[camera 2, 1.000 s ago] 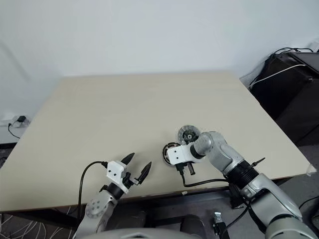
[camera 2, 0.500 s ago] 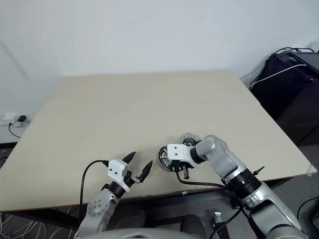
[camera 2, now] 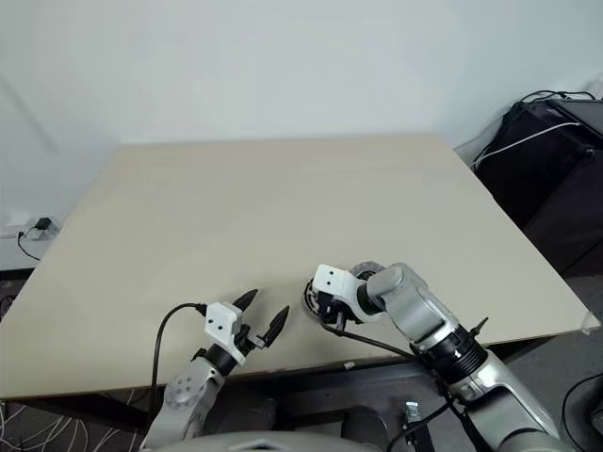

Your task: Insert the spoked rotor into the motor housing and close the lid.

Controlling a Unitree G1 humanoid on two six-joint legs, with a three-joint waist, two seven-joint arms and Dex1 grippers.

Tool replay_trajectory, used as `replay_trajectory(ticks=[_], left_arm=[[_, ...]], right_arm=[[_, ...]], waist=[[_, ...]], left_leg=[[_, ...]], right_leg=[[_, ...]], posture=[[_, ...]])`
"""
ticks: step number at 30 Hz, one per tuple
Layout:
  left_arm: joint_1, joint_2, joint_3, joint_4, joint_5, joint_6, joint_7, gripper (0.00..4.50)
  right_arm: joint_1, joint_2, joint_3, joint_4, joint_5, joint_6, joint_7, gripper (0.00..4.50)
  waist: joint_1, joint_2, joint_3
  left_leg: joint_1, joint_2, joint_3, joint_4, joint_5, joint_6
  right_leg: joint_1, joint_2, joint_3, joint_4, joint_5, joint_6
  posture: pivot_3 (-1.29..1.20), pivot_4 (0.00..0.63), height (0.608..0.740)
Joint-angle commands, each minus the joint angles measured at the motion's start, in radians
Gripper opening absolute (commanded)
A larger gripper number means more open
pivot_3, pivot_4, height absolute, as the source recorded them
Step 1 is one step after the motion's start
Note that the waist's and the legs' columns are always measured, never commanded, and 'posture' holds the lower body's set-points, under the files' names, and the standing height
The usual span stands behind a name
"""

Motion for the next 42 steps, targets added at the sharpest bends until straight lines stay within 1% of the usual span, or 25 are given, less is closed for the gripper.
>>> replay_trajectory(ticks=[1, 7, 10, 12, 14, 17, 18, 20, 21, 25, 29, 31, 33, 35, 37, 39, 40, 42], left_arm=[[-0.003, -0.001, 0.011, -0.030, -0.015, -0.004, -0.003, 4.50], [0.004, -0.003, 0.016, -0.031, -0.013, -0.003, -0.006, 4.50], [0.005, -0.004, 0.017, -0.032, -0.012, -0.003, -0.007, 4.50], [0.005, -0.005, 0.016, -0.031, -0.011, -0.001, -0.007, 4.50], [0.004, -0.006, 0.016, -0.031, -0.011, 0.002, -0.008, 4.50], [0.001, -0.005, 0.015, -0.032, -0.012, 0.006, -0.011, 4.50], [0.000, -0.004, 0.016, -0.032, -0.012, 0.006, -0.012, 4.50], [-0.002, -0.005, 0.016, -0.031, -0.012, 0.008, -0.016, 4.50], [-0.003, -0.004, 0.016, -0.031, -0.013, 0.010, -0.019, 4.50], [-0.004, 0.002, 0.013, -0.033, -0.019, 0.015, -0.026, 4.50], [-0.003, 0.007, 0.012, -0.039, -0.021, 0.021, -0.031, 4.50], [-0.005, 0.009, 0.012, -0.042, -0.022, 0.027, -0.034, 4.50], [-0.005, 0.011, 0.014, -0.045, -0.023, 0.031, -0.037, 4.50], [-0.005, 0.012, 0.016, -0.048, -0.023, 0.033, -0.039, 4.50], [-0.006, 0.014, 0.017, -0.051, -0.024, 0.035, -0.040, 4.50], [-0.007, 0.017, 0.016, -0.054, -0.025, 0.036, -0.040, 4.50], [-0.008, 0.019, 0.017, -0.055, -0.026, 0.036, -0.040, 4.50], [-0.011, 0.022, 0.019, -0.055, -0.028, 0.036, -0.041, 4.50]], right_arm=[[-0.027, 0.021, 0.007, -0.027, 0.013, -0.003, -0.030, 0.05], [-0.042, 0.066, 0.027, 0.001, 0.009, -0.032, -0.074, 0.05], [-0.053, 0.101, 0.015, 0.009, 0.021, -0.027, -0.097, 0.05], [-0.062, 0.135, -0.004, 0.016, 0.037, -0.030, -0.116, 0.78], [-0.067, 0.161, -0.023, 0.019, 0.057, -0.041, -0.128, 1.28], [-0.078, 0.196, -0.056, 0.015, 0.088, -0.052, -0.147, 2.32], [-0.081, 0.203, -0.062, 0.013, 0.095, -0.052, -0.153, 2.59], [-0.086, 0.214, -0.077, 0.007, 0.104, -0.075, -0.167, 3.29], [-0.089, 0.224, -0.094, -0.001, 0.120, -0.074, -0.173, 3.57], [-0.093, 0.234, -0.120, -0.026, 0.146, -0.083, -0.190, 3.57], [-0.092, 0.252, -0.157, -0.051, 0.160, -0.093, -0.238, 3.57], [-0.082, 0.277, -0.210, -0.076, 0.153, -0.112, -0.320, 3.57], [-0.065, 0.285, -0.257, -0.107, 0.140, -0.127, -0.389, 3.18], [-0.030, 0.263, -0.284, -0.147, 0.123, -0.136, -0.432, 2.76], [0.020, 0.232, -0.314, -0.183, 0.099, -0.146, -0.486, 2.11], [0.065, 0.198, -0.336, -0.204, 0.069, -0.167, -0.533, 1.44], [0.105, 0.155, -0.344, -0.208, 0.029, -0.195, -0.558, 1.12], [0.180, 0.087, -0.376, -0.215, -0.016, -0.204, -0.597, 0.44]], waist=[[-0.003, 0.000, 0.000], [-0.011, 0.000, 0.000], [-0.016, 0.000, 0.000], [-0.019, 0.000, 0.000], [-0.020, 0.000, 0.000], [-0.018, -0.001, 0.000], [-0.017, -0.001, 0.000], [-0.016, -0.001, 0.000], [-0.016, -0.001, 0.000], [-0.017, -0.001, 0.000], [-0.017, -0.001, 0.000], [-0.017, -0.001, 0.000], [-0.016, -0.001, 0.000], [-0.013, 0.001, 0.000], [-0.013, 0.002, 0.000], [-0.004, -0.004, 0.000], [0.000, -0.005, -0.001], [0.005, -0.004, -0.001]], left_leg=[[0.000, 0.000, 0.000, 0.000, 0.000, 0.000], [0.000, 0.000, 0.000, 0.000, 0.000, 0.000], [0.001, 0.001, 0.000, 0.000, 0.000, 0.000], [0.000, 0.001, 0.000, 0.000, 0.000, 0.000], [0.000, 0.001, 0.000, 0.000, 0.000, 0.000], [0.000, 0.001, 0.000, 0.000, 0.000, 0.000], [0.000, 0.000, 0.000, 0.000, 0.000, 0.000], [-0.001, 0.000, 0.000, 0.000, 0.000, 0.000], [0.000, 0.000, 0.000, 0.000, 0.000, 0.000], [0.000, -0.001, 0.000, 0.000, 0.000, 0.000], [0.000, 0.000, 0.000, -0.001, 0.000, 0.000], [0.000, 0.000, 0.000, -0.001, 0.000, 0.000], [0.000, 0.000, 0.000, -0.001, 0.000, 0.000], [-0.001, 0.000, 0.000, -0.001, 0.000, 0.000], [-0.001, -0.002, 0.001, -0.002, 0.000, 0.000], [-0.001, -0.002, 0.002, -0.002, -0.001, 0.001], [-0.001, -0.002, 0.002, -0.002, -0.001, 0.001], [-0.001, -0.001, 0.002, -0.002, -0.001, 0.001]], right_leg=[[0.000, 0.000, 0.000, 0.000, 0.000, 0.000], [0.000, 0.000, -0.002, 0.000, 0.000, 0.000], [0.000, -0.001, -0.003, 0.001, 0.001, 0.000], [0.000, -0.001, -0.004, 0.001, 0.001, 0.000], [-0.001, -0.001, -0.004, 0.001, 0.001, 0.000], [0.000, -0.001, -0.005, 0.000, 0.001, 0.000], [0.000, -0.002, -0.005, 0.000, 0.001, 0.000], [0.000, -0.003, -0.005, 0.000, 0.001, 0.000], [0.000, -0.003, -0.005, 0.000, 0.001, 0.000], [0.000, -0.003, -0.005, 0.000, 0.001, 0.001], [0.000, -0.003, -0.006, 0.000, 0.001, 0.001], [0.000, -0.003, -0.006, 0.000, 0.001, 0.001], [0.000, -0.003, -0.006, 0.000, 0.001, 0.001], [0.000, -0.003, -0.006, 0.000, 0.001, 0.001], [0.000, -0.004, -0.005, -0.001, 0.002, 0.002], [0.000, -0.004, -0.006, -0.003, 0.002, 0.002], [0.000, -0.004, -0.008, -0.003, 0.002, 0.002], [0.000, -0.004, -0.008, -0.002, 0.002, 0.002]], posture=[[0.00, 0.000, 0.740], [0.00, 0.000, 0.740], [0.00, 0.000, 0.740], [0.00, 0.000, 0.740], [0.00, 0.000, 0.740], [0.00, 0.000, 0.740], [0.00, 0.000, 0.740], [0.00, 0.000, 0.740], [0.00, 0.000, 0.740], [0.00, 0.000, 0.740], [0.00, 0.000, 0.740], [0.00, 0.000, 0.740], [0.00, 0.000, 0.740], [0.00, 0.000, 0.740], [0.00, 0.000, 0.740], [0.00, 0.000, 0.740], [0.00, 0.000, 0.740], [0.00, 0.000, 0.740]])
